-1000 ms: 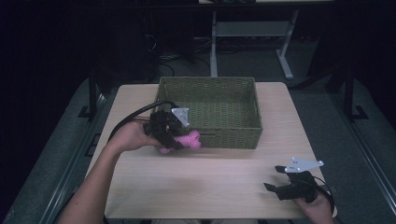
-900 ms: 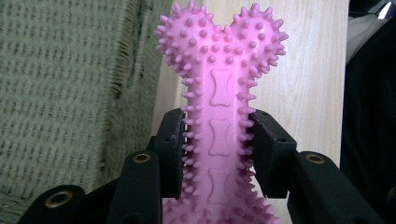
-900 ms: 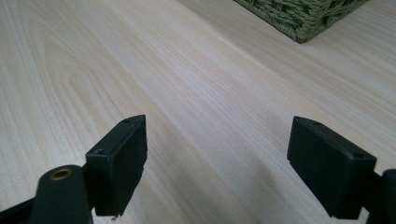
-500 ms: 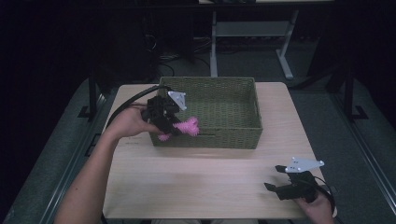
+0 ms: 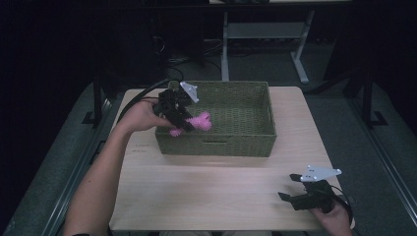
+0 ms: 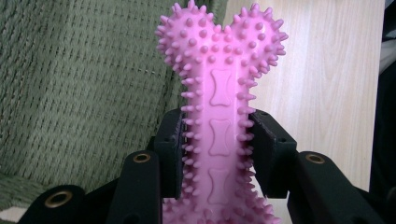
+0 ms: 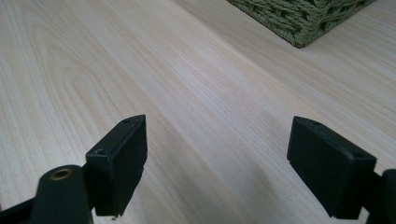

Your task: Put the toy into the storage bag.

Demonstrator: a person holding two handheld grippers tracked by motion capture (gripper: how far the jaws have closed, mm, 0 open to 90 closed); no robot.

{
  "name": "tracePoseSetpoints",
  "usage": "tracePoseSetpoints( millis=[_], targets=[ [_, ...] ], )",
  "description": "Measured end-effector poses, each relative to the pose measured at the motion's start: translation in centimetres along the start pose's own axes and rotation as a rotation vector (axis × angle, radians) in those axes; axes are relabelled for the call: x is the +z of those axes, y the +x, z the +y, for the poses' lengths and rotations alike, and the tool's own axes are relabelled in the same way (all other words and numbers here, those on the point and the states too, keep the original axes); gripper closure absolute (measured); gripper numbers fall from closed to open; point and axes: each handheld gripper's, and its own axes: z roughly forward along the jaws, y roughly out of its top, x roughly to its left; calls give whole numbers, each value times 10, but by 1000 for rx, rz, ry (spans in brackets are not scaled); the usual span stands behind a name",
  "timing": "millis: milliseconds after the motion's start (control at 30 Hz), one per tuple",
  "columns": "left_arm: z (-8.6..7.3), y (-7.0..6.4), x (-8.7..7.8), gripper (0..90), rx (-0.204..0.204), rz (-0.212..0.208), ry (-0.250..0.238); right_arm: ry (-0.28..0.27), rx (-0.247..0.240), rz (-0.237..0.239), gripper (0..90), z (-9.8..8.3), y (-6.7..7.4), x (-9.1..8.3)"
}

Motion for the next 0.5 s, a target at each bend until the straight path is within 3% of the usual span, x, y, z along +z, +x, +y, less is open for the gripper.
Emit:
tracePoseSetpoints(
  millis=[500],
  targets=[
    [3, 32, 19, 586, -41, -37, 6, -3, 3, 0, 196, -1, -2, -2]
  ],
)
